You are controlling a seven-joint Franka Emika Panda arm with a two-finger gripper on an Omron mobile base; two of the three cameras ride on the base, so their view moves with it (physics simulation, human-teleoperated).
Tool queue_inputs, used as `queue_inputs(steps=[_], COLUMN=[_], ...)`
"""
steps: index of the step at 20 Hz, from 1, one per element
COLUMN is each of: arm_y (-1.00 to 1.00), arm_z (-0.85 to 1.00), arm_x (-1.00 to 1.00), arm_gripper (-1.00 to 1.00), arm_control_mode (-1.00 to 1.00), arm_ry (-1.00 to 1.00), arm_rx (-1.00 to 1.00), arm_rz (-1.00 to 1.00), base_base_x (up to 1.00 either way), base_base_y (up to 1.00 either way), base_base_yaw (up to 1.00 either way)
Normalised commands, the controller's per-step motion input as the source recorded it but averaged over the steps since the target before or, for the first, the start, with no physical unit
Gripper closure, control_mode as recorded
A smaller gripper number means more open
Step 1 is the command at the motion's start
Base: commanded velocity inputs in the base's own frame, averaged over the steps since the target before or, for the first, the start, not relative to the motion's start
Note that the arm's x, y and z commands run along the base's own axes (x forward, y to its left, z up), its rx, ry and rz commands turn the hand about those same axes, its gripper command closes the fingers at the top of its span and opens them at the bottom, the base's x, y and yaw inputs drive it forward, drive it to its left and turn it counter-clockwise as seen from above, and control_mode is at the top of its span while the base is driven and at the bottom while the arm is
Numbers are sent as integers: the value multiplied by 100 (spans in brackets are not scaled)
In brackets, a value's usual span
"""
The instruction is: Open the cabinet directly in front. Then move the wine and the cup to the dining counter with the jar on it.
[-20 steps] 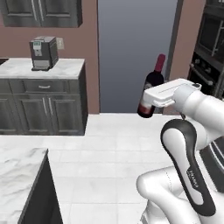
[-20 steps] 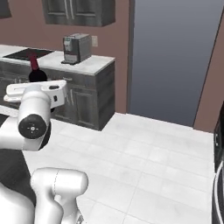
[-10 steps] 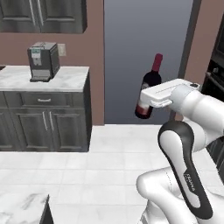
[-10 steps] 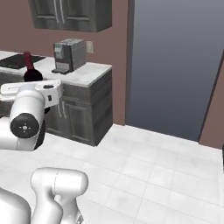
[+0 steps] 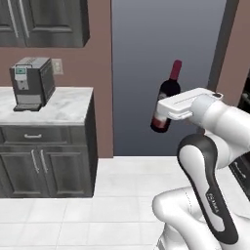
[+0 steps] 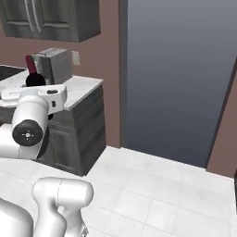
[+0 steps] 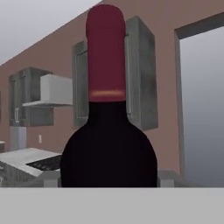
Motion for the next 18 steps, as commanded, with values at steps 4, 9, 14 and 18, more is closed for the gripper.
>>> queue_inputs(steps=[4, 9, 14, 18], arm_y=[0, 0, 0, 0], arm_z=[0, 0, 0, 0], arm_x=[0, 0, 0, 0], arm_gripper=[100, 100, 100, 100], arm_control_mode=[100, 100, 100, 100], arm_ry=[0, 0, 0, 0], arm_rx=[0, 0, 0, 0], arm_rz=[0, 0, 0, 0], base_base_x=[100, 42, -3, -4], base_base_y=[31, 7, 0, 0], base_base_yaw=[27, 70, 95, 97])
